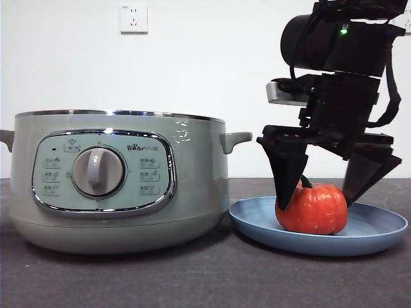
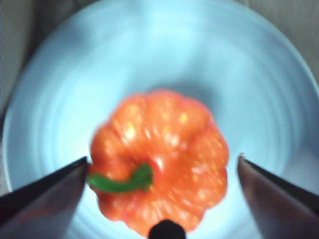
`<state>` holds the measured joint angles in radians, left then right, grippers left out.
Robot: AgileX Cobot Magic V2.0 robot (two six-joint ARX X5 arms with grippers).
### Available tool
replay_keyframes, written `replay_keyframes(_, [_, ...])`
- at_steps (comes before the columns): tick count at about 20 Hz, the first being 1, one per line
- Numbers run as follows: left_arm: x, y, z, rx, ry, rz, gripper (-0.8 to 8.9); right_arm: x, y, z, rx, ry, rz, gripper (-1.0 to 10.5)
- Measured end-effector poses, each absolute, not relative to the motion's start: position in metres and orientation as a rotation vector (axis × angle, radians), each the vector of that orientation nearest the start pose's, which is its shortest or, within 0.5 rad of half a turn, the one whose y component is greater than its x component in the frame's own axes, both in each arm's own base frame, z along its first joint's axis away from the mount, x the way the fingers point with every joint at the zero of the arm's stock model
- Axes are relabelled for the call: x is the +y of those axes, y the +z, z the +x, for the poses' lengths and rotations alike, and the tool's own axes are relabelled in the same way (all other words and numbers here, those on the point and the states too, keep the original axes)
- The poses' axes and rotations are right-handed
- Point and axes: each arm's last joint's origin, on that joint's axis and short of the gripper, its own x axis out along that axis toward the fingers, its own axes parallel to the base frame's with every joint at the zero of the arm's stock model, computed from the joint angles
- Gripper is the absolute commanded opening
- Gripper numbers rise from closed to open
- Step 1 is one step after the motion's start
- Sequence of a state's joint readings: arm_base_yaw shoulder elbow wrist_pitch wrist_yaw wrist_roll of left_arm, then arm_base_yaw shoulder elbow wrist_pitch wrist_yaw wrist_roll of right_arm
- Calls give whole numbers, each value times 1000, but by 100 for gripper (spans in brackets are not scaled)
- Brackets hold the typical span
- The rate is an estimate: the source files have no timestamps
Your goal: Take the pumpkin out from the steamer,put the pumpkin in the blue plate,close the lid
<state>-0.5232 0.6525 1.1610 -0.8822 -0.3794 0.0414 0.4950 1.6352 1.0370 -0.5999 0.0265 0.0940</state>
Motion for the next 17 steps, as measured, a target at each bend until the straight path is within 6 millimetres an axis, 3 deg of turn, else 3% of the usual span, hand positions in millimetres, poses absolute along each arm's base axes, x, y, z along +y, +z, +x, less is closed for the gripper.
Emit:
replay_keyframes(3, [-32,401,77,333,-150,203,-9,143,196,269,1164,353,-221,537])
replay_keyframes(9, [-44,403,93,329,-245,174,-9,130,250,245,1000,376,-174,536])
replay_keyframes(13, [-70,392,132,414,-343,186,-9,117,288,221,857,392,-135,536])
replay_keyframes(17, [-99,376,174,476,-473,173,-9,105,313,198,765,401,-110,536])
